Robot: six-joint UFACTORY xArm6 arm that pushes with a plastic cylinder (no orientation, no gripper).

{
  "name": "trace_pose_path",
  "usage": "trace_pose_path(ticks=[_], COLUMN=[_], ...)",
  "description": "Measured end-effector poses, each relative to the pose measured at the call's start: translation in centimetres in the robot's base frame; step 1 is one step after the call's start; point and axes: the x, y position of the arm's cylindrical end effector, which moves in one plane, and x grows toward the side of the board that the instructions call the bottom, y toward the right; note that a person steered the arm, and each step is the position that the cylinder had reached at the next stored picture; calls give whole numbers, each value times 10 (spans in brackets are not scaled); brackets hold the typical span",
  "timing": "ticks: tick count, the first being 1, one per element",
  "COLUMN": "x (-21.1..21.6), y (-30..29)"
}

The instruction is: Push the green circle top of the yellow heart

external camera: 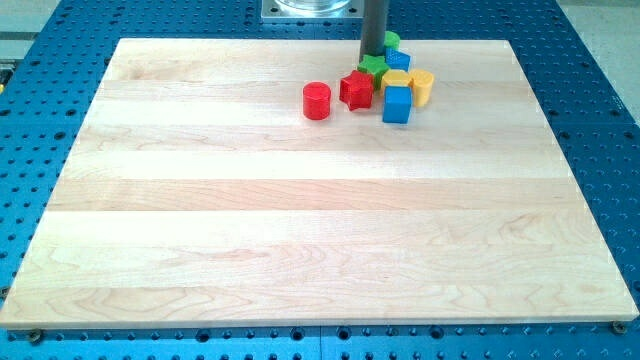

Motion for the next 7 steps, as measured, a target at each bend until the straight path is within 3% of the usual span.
trace_pose_path(ticks=[2,4,5,7], x=[-9,-31,-15,-29], y=[-43,14,64,160])
